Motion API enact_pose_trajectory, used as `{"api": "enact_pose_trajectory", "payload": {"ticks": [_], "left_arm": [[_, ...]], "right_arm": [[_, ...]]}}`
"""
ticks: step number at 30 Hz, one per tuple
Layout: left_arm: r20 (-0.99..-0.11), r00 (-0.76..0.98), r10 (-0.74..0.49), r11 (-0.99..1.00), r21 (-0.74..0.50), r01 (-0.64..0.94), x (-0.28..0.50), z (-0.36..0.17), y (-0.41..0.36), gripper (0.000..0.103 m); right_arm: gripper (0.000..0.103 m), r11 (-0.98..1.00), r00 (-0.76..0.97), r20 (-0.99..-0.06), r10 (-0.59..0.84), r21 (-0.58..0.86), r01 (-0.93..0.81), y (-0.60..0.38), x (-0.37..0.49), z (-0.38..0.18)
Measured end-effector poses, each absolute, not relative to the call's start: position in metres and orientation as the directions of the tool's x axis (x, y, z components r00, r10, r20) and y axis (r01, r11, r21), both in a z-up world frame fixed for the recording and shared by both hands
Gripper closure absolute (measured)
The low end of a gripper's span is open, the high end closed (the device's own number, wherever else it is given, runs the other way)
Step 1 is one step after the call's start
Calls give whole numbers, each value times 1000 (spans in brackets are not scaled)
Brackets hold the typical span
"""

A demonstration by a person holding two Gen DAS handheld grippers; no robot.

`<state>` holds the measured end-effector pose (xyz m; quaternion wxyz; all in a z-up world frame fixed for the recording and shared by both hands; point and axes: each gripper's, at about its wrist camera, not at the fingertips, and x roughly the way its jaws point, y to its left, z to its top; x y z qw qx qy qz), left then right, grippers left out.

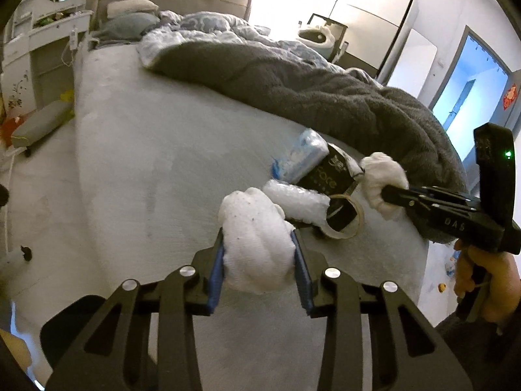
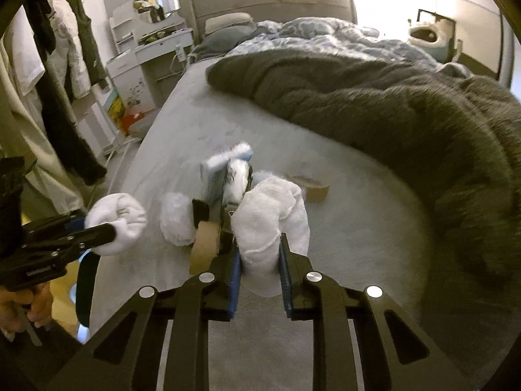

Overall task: Collect trash
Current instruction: 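Carry both tissue balls over the black bin and open the left gripper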

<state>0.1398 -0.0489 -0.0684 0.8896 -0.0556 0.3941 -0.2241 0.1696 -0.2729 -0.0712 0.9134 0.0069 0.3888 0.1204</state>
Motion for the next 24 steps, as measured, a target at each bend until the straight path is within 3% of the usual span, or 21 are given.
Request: {"api": "enact_pose_trajectory", "payload": {"ticks": [9, 16, 24], "left_arm": [[-660, 667, -346, 938, -253, 237, 125, -50, -5, 63], [-691, 678, -251, 968, -193, 162, 112, -51, 28, 62], [-724, 662, -196, 975, -217, 51, 98, -62, 82, 62]], "right_arm": [[82, 971, 719, -657, 229, 105, -213, -255, 156, -40], [82, 944, 697, -644, 315, 134, -302, -211, 150, -26], [82, 899, 638, -661, 396, 138, -414, -155, 150, -24]]}}
